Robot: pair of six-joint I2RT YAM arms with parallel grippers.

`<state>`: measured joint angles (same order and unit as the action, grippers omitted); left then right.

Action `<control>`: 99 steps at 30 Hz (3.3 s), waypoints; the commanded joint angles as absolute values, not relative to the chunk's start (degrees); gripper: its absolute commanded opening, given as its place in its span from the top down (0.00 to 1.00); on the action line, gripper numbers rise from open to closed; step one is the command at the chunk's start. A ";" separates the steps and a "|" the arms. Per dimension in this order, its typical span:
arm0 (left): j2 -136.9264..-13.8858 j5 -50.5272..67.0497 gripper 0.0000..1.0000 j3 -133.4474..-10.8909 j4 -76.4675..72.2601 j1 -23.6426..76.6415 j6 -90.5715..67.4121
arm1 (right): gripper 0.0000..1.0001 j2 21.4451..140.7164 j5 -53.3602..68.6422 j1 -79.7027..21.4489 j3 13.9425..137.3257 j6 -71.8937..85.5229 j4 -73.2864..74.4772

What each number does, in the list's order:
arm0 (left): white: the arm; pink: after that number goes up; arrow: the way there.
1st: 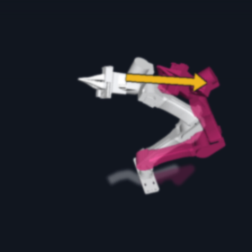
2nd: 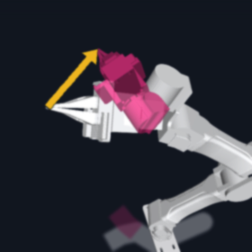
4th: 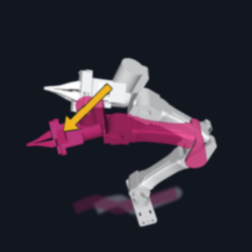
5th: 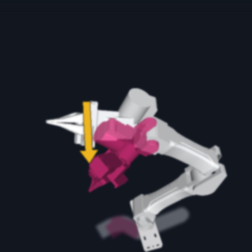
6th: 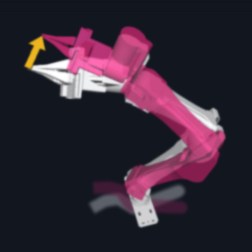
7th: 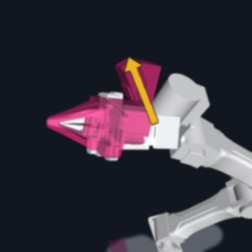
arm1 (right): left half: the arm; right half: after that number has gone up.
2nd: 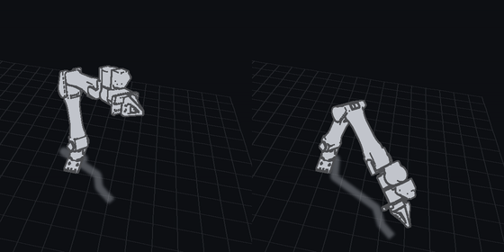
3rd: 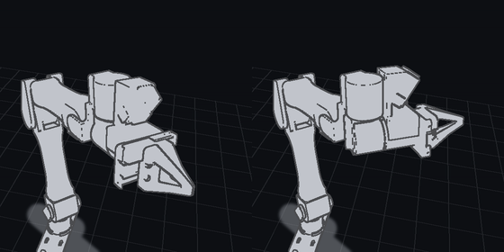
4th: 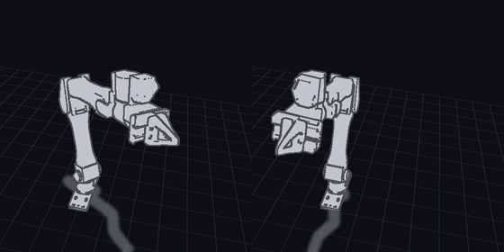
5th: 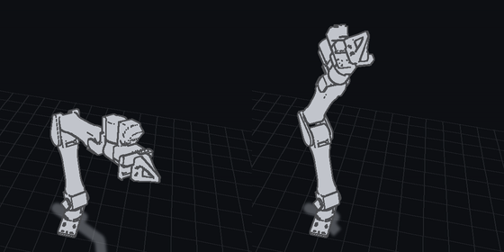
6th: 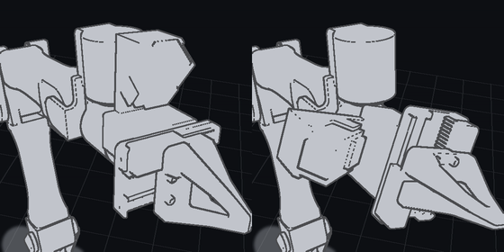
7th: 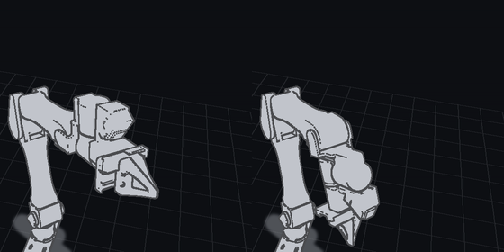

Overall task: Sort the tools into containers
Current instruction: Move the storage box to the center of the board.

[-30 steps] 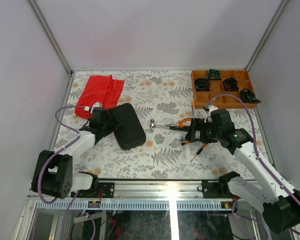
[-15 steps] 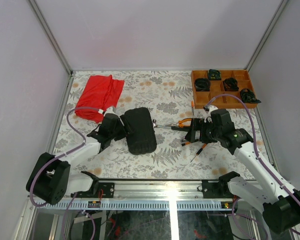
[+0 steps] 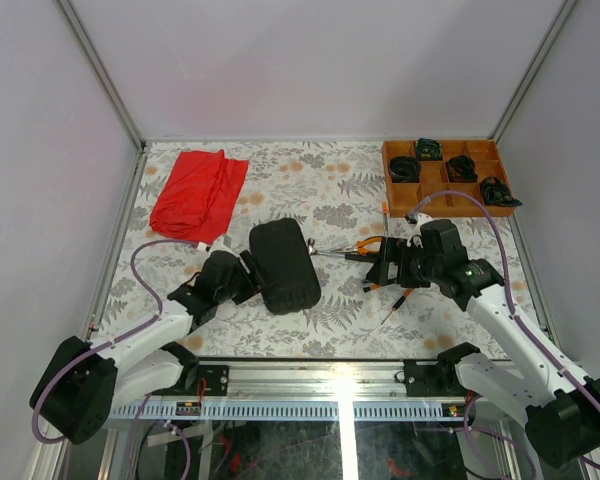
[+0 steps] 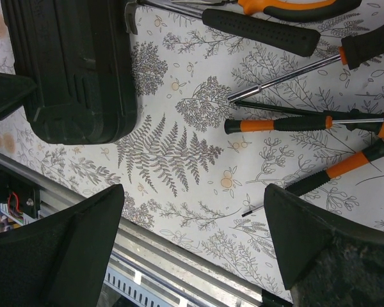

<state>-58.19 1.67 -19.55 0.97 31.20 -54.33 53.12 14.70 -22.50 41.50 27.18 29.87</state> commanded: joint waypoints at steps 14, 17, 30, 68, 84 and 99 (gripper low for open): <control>-60.71 -4.93 0.35 -23.47 6.79 40.41 -57.65 | 0.00 52.66 14.05 -22.36 41.37 27.66 26.42; -56.50 -8.95 0.29 -23.94 11.52 40.34 -57.80 | 0.00 53.83 11.48 -22.41 41.94 27.02 24.56; -47.91 -8.22 0.13 -24.64 12.77 33.84 -52.03 | 0.01 66.07 0.51 -22.27 48.97 26.41 16.65; -67.09 10.84 0.23 -20.73 -13.57 29.90 -48.39 | 0.20 94.42 25.37 -36.50 47.15 32.67 -12.15; -61.00 4.91 0.32 -17.04 -12.14 45.18 -54.02 | 0.28 77.03 14.27 -40.78 31.34 32.59 -6.49; -48.36 -11.02 0.09 -25.57 11.51 47.04 -52.48 | 0.10 61.67 6.16 -40.71 31.76 30.41 3.77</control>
<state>-52.69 -3.68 -22.61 2.74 47.00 -53.71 64.95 9.52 -40.36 29.23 32.05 1.58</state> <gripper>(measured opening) 0.884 0.888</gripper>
